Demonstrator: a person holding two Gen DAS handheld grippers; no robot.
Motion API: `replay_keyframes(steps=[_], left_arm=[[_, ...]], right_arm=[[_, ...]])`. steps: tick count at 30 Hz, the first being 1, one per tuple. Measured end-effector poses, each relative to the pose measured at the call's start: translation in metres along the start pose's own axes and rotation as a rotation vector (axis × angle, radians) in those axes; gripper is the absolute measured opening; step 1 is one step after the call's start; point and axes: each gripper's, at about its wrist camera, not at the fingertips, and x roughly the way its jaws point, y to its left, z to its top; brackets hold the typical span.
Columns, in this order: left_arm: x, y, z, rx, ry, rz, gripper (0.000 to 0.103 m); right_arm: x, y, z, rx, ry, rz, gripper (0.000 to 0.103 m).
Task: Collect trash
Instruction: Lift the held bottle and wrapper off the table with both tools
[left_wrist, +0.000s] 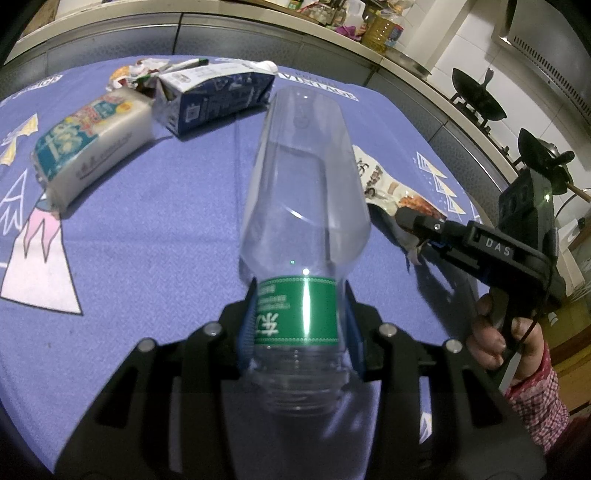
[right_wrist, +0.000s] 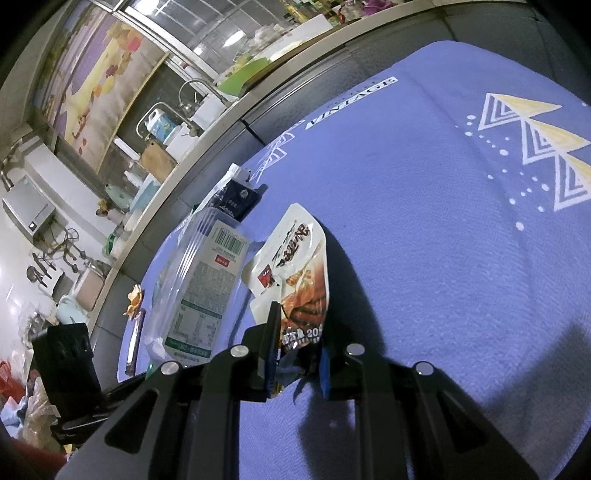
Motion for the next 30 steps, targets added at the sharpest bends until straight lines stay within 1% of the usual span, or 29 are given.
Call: replay_keyframes(steps=[30], left_arm=[[0.0, -0.0001, 0.001, 0.001, -0.004, -0.001, 0.04]], right_arm=[[-0.0007, 0.0015, 0.001, -0.001, 0.001, -0.002, 0.014]])
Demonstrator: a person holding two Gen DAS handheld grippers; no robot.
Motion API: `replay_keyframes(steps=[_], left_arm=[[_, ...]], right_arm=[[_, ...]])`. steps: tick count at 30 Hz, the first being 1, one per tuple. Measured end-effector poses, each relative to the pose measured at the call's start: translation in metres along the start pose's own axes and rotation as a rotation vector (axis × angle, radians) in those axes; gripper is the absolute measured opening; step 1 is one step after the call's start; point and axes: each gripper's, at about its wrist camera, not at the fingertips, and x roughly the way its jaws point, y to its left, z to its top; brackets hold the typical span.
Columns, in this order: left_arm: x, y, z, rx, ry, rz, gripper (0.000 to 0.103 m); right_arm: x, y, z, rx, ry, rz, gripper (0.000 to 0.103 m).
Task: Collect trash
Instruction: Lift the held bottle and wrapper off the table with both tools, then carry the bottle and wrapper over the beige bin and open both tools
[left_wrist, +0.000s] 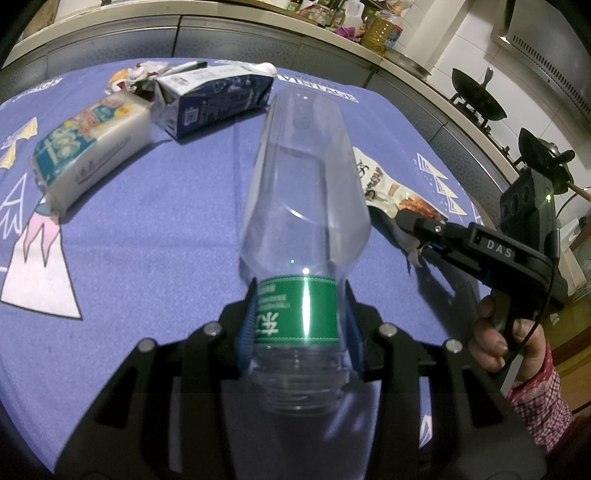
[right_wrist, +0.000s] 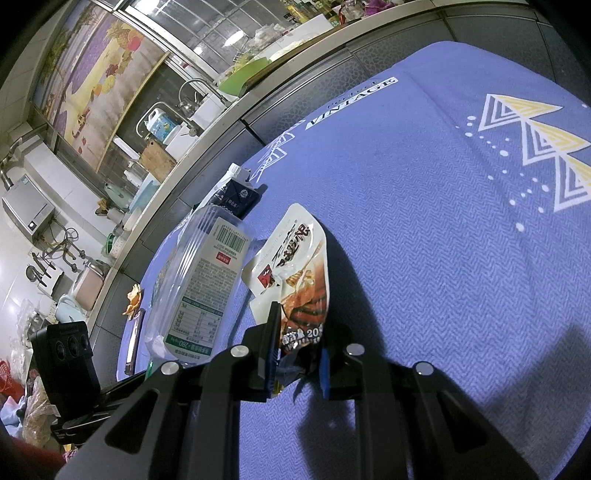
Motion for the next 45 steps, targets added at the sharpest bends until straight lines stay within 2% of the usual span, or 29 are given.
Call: replay_keyframes(steps=[13, 17, 21, 26, 32, 39, 43, 45], left_arm=[[0.0, 0.0, 0.003, -0.005, -0.002, -0.007, 0.04], [-0.002, 0.006, 0.006, -0.039, 0.001, -0.041, 0.039], [-0.004, 0.007, 0.011, -0.074, 0.004, -0.09, 0.039], [-0.002, -0.018, 0.031, -0.029, 0.006, -0.127, 0.039], [0.032, -0.08, 0.068, 0.04, 0.062, -0.203, 0.039], [0.084, -0.187, 0.101, 0.165, 0.147, -0.324, 0.039], [0.116, -0.258, 0.115, 0.247, 0.189, -0.406, 0.039], [0.131, -0.284, 0.117, 0.27, 0.221, -0.445, 0.039]], right_arm=[[0.0, 0.001, 0.0, 0.0, 0.0, -0.001, 0.014], [0.0, 0.0, 0.0, 0.003, 0.006, 0.015, 0.014], [-0.009, -0.005, 0.001, 0.031, -0.029, 0.044, 0.013], [-0.036, -0.026, 0.001, 0.095, -0.084, 0.043, 0.013], [-0.097, -0.064, 0.011, 0.134, -0.229, -0.026, 0.01], [-0.179, -0.144, 0.027, 0.303, -0.414, -0.086, 0.01], [-0.237, -0.184, 0.037, 0.352, -0.562, -0.206, 0.01], [-0.254, -0.2, 0.037, 0.376, -0.599, -0.265, 0.01]])
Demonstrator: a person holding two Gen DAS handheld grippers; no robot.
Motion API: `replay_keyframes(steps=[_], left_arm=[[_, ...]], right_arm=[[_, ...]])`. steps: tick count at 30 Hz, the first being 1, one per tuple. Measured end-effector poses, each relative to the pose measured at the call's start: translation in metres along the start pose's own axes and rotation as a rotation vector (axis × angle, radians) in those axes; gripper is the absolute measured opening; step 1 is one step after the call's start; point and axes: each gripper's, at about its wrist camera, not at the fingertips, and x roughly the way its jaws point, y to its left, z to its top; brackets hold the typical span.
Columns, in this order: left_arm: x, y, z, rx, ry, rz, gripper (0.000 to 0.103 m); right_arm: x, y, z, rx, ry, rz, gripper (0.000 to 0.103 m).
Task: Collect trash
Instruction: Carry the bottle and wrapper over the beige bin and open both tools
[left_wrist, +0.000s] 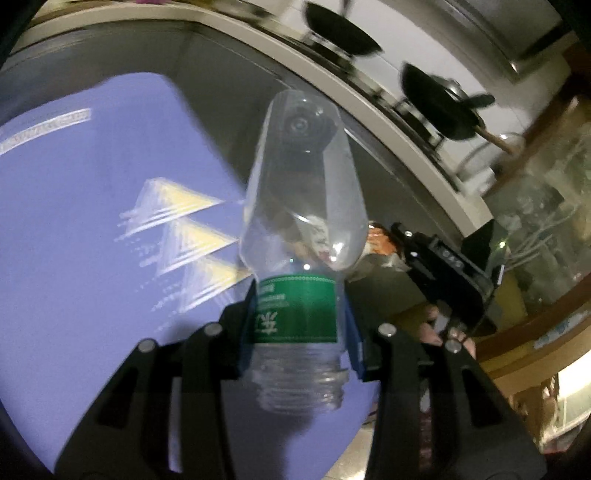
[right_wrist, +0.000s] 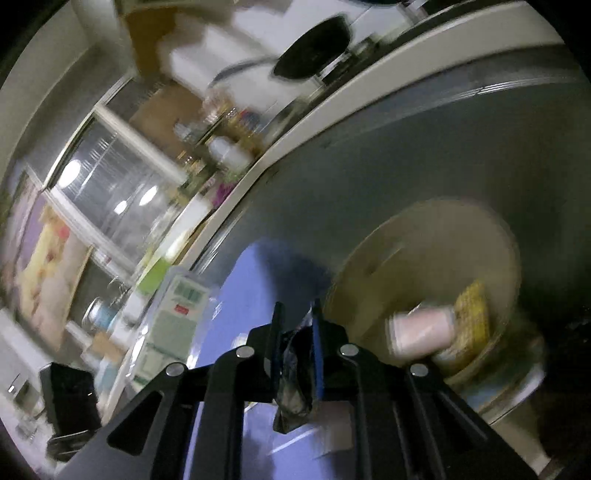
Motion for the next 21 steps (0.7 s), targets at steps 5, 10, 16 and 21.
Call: replay_keyframes(steps=[5, 10, 16, 21], left_arm=[[0.081, -0.036, 0.03, 0.03, 0.112, -0.05, 0.039], [0.14, -0.04, 0.031, -0.012, 0.242, -0.029, 0.047], [0.114, -0.027, 0.034, -0.061, 0.188, -0.058, 0.051], [0.053, -0.021, 0.013, -0.028, 0.093, -0.079, 0.051]], right_arm=[[0.002, -0.035, 0.023, 0.005, -0.048, -0.152, 0.01], [0.021, -0.065, 0.023, 0.089, -0.024, -0.182, 0.047], [0.009, -0.062, 0.021, 0.101, -0.117, -0.175, 0.07], [-0.005, -0.041, 0.018, 0.069, -0.149, -0.147, 0.07]])
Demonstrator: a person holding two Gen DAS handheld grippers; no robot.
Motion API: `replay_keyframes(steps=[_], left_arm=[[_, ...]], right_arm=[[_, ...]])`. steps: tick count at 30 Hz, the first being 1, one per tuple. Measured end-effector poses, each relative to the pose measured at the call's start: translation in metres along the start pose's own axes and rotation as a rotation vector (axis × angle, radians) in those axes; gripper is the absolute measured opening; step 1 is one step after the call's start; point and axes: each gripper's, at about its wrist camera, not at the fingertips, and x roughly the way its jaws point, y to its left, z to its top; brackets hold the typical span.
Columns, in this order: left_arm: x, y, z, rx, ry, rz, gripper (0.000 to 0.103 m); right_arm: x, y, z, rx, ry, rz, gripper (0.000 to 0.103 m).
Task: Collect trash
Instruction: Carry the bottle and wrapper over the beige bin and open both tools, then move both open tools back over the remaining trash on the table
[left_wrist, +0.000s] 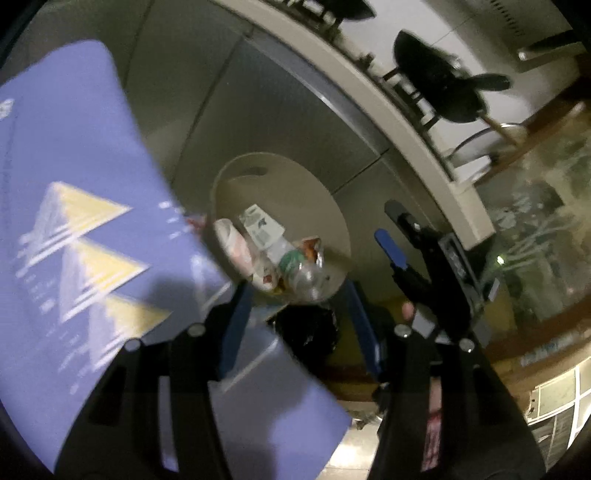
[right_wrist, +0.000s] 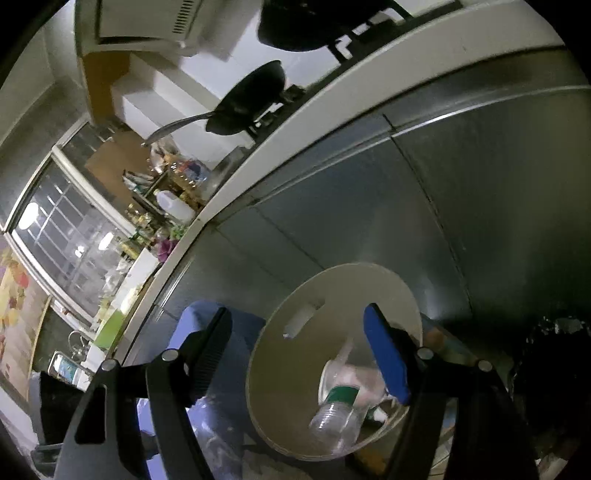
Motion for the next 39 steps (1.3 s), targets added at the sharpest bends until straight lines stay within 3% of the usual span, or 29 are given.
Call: replay_keyframes(steps=[6, 12, 18, 22, 26, 29, 31, 34, 39], left_arm=[[-0.083, 0.03, -0.054, -0.016, -0.128, 0.088, 0.051], [-0.173, 0.09, -0.113, -0.176, -0.294, 0.224, 0.051], [-0.259, 0.141, -0.177, -0.312, -0.439, 0.327, 0.051], [-0.316, 0.169, -0.22, -0.36, -0.557, 0.478, 0.054], [-0.355, 0.195, -0.243, -0.384, -0.659, 0.697, 0.072], [-0.362, 0.207, -0.245, -0.342, -0.684, 0.829, 0.08], [-0.358, 0.215, -0.241, -0.293, -0.671, 0.89, 0.083], [-0.349, 0.224, -0.237, -0.22, -0.625, 0.89, 0.087], [-0.33, 0.234, -0.227, -0.122, -0.562, 0.918, 0.09]], right_arm=[[0.002, 0.042, -0.014, -0.045, 0.082, 0.083, 0.07], [0.013, 0.106, -0.06, -0.151, 0.227, 0.197, 0.069], [0.037, 0.169, -0.141, -0.254, 0.467, 0.272, 0.044], [0.048, 0.209, -0.195, -0.314, 0.604, 0.311, 0.042], [0.062, 0.248, -0.224, -0.341, 0.684, 0.332, 0.042], [0.083, 0.282, -0.241, -0.323, 0.75, 0.345, 0.045], [0.105, 0.311, -0.251, -0.314, 0.789, 0.344, 0.053], [0.128, 0.347, -0.263, -0.331, 0.808, 0.355, 0.061], [0.166, 0.395, -0.275, -0.372, 0.817, 0.372, 0.063]])
